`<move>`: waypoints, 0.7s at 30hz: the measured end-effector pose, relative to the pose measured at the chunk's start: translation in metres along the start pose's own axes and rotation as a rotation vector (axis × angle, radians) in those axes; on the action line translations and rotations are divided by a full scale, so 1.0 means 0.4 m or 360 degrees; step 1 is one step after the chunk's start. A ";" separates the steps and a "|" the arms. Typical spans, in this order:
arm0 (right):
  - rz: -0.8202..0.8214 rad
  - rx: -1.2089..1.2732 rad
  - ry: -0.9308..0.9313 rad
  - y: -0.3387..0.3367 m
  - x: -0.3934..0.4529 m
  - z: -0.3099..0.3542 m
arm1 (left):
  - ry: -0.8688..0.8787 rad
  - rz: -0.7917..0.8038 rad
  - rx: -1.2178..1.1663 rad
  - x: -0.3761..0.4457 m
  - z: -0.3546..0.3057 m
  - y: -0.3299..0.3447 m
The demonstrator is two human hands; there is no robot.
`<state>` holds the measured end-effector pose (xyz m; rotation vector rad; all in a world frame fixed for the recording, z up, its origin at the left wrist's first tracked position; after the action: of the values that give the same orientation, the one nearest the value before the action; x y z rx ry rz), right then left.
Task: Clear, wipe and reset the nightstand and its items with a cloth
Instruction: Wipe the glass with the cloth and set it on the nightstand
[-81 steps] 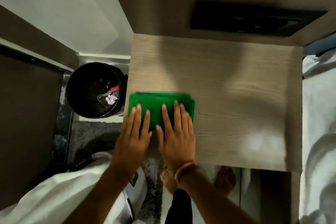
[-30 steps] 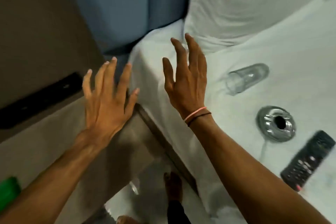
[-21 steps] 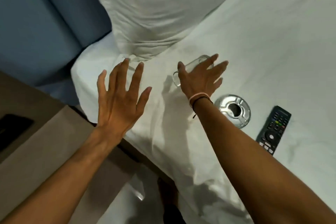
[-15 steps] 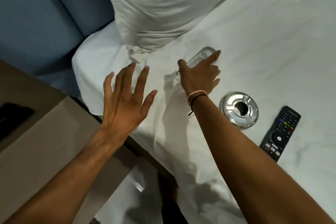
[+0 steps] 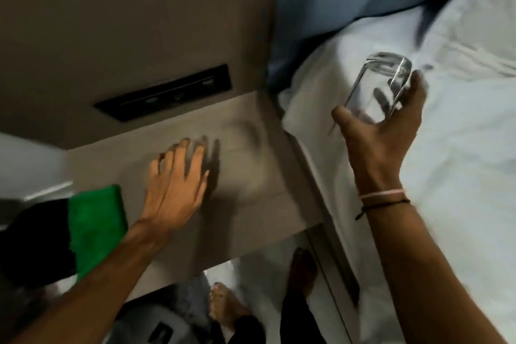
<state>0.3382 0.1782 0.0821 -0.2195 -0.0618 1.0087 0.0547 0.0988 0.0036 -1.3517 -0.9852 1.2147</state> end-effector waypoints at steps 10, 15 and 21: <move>0.1652 0.1125 0.1768 0.349 -0.405 -0.097 | -0.0736 0.0914 -0.0220 -0.268 0.337 0.140; 0.1847 0.1139 0.2148 0.368 -0.480 -0.217 | -0.0543 0.0909 -0.0148 -0.306 0.355 0.238; 0.2020 0.1021 0.2150 0.359 -0.486 -0.273 | -0.0547 0.0532 -0.0129 -0.309 0.419 0.246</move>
<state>0.1316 0.0711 -0.0452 -0.3072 1.8015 1.8424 -0.1353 -0.0085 -0.0697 -1.4386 -1.0816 1.7181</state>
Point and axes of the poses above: each hand's wrist, its own x-axis towards the middle knuckle, its own y-axis out of the palm, z = x × y, the point moved 1 cm from there along x, towards the middle knuckle, and after that the axes turned 6 degrees about y, right-handed, at the moved point
